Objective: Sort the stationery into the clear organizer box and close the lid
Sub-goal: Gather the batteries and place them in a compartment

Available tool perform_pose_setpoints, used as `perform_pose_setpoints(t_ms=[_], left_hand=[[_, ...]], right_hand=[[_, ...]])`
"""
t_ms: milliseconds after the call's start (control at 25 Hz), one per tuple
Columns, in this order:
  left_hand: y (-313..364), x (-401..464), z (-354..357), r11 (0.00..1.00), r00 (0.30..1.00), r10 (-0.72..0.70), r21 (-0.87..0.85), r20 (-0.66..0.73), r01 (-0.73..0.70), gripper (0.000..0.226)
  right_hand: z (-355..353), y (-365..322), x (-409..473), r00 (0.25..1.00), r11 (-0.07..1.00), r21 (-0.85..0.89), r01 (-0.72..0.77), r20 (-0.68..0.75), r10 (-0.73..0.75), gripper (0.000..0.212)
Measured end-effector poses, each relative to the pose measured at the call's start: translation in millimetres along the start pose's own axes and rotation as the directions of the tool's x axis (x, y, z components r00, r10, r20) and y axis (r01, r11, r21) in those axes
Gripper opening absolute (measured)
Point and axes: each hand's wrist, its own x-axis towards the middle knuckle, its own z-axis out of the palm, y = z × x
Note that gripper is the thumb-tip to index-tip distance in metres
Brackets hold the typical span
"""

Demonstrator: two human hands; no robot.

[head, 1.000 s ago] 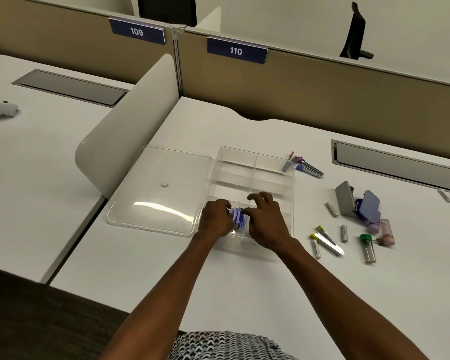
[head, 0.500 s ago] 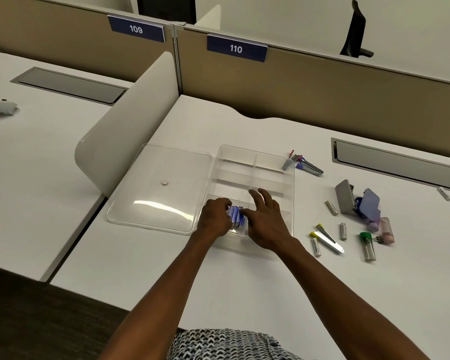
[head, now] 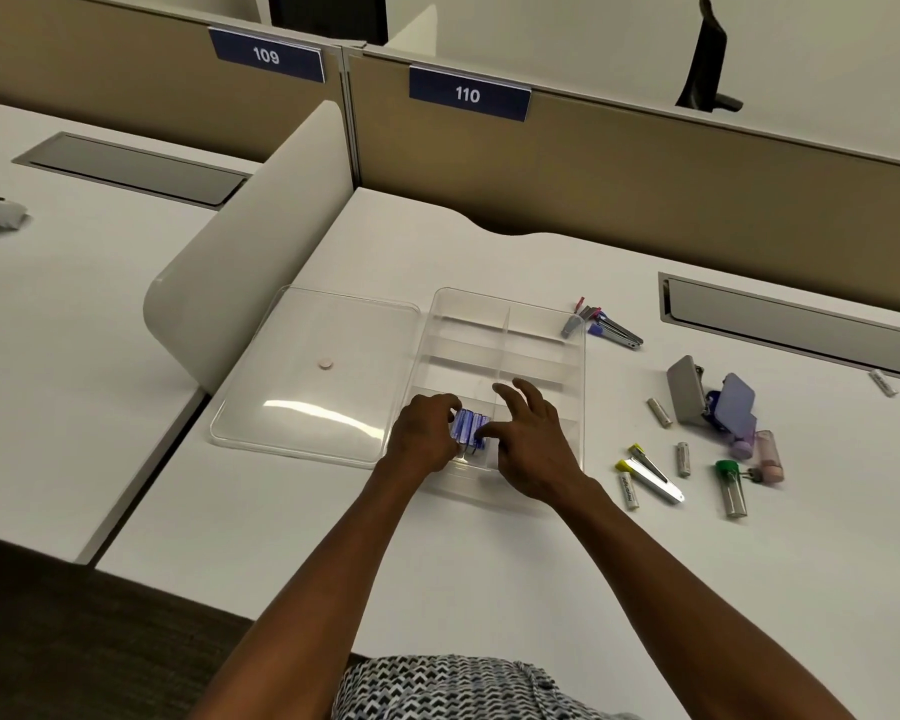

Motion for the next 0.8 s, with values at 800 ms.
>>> perform_pose_setpoints(t_ms=[800], left_hand=[[5.6,-5.0,3.6,0.998,0.994,0.029,0.066,-0.106,-0.022,0.067]], right_hand=[[-0.3,-7.2,-12.6,1.0,1.0,0.021,0.018,0.005,-0.018,0.045]])
